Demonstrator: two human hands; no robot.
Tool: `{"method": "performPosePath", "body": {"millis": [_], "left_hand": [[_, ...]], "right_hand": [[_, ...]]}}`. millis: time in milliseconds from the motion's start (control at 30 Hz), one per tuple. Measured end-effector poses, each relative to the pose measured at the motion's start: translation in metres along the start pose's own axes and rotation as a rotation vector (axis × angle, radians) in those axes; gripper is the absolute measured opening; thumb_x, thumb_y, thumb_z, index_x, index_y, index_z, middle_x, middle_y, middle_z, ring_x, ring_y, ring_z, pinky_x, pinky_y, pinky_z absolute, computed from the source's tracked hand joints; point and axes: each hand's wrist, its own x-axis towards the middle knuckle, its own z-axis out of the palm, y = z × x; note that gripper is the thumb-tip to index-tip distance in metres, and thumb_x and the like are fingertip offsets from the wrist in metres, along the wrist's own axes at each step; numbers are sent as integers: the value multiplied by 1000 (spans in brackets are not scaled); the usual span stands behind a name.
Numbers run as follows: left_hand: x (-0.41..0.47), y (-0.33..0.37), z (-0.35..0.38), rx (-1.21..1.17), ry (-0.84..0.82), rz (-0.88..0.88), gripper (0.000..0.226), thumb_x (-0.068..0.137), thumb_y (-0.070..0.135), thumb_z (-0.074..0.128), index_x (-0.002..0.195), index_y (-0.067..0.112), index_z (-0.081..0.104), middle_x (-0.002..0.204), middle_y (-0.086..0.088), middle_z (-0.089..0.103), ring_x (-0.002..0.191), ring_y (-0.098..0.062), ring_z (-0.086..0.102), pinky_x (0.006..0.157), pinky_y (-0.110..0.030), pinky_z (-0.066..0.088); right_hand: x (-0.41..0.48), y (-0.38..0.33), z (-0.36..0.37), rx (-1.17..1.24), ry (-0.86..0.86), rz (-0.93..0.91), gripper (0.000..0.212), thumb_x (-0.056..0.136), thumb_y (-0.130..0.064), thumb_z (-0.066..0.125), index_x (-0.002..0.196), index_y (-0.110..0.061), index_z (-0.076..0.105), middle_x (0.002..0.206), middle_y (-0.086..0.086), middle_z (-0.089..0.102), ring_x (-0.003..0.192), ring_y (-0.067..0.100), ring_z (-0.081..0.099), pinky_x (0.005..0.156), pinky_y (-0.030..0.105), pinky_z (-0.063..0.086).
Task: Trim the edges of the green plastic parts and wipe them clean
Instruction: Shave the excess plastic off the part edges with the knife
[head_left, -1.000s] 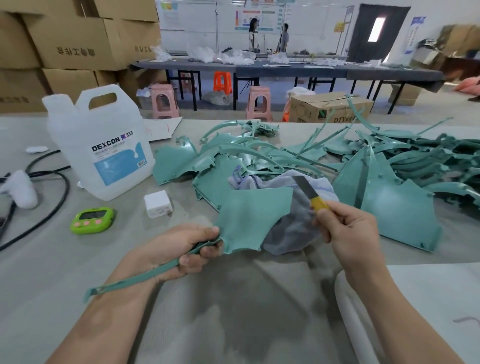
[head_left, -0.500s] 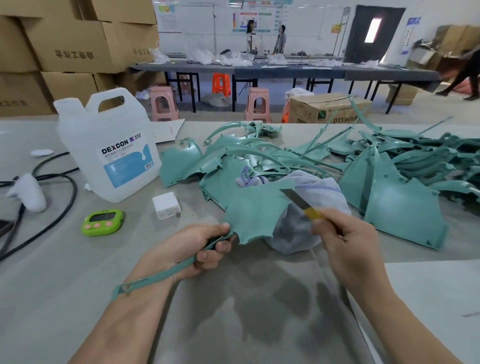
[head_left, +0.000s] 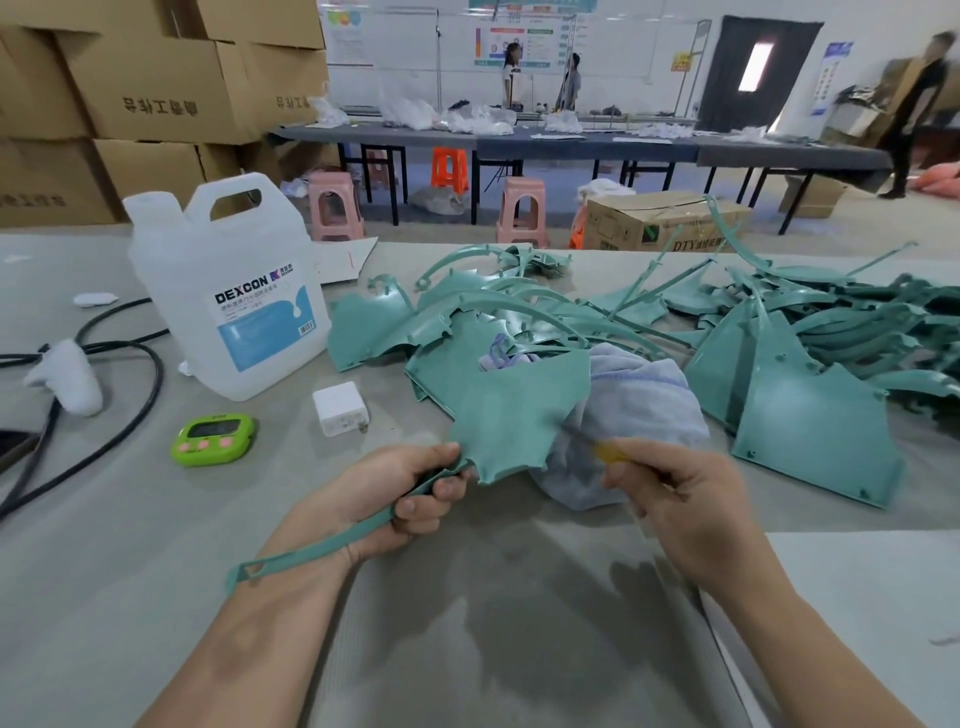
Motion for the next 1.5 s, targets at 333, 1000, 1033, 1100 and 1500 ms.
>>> {"method": "performPosePath", "body": {"millis": [333,1000,1033,1100,1500], "left_hand": [[1,-2,-4,20,-58,-15,21,101,26,42,92,8,49,61,1,38,29,-2,26,27,-16,19],[3,-3,-3,18,-19,1,27,106,26,40,88,10,51,60,2,38,28,-2,25,27,-16,17],[4,-3,-3,13,-12,4,27,106,27,40,87,10,51,60,2,38,29,-2,24,27,-15,17],[4,-3,-2,18,-10,6,28,106,27,40,88,9,51,60,2,38,29,-2,25,27,-16,17],[9,-5,14,-66,175,210,26,107,24,40,88,8,50,59,-3,45,32,-7,30,31,-18,22]], "right_hand": [[-1,-7,4,172,-170,42,53,90,8,68,77,-43,78,59,-13,64,52,0,45,53,14,39],[5,-1,1,125,124,114,49,90,1,69,72,-43,78,59,-16,64,51,0,51,59,22,42],[5,0,-1,133,140,108,49,91,2,69,70,-42,77,56,-16,62,49,1,48,56,21,41],[3,-2,-1,165,92,62,51,90,6,68,73,-42,77,57,-15,63,47,0,48,52,12,41],[-2,2,2,55,122,54,20,93,-17,63,74,-22,68,52,-2,53,48,9,44,49,26,37]]}}
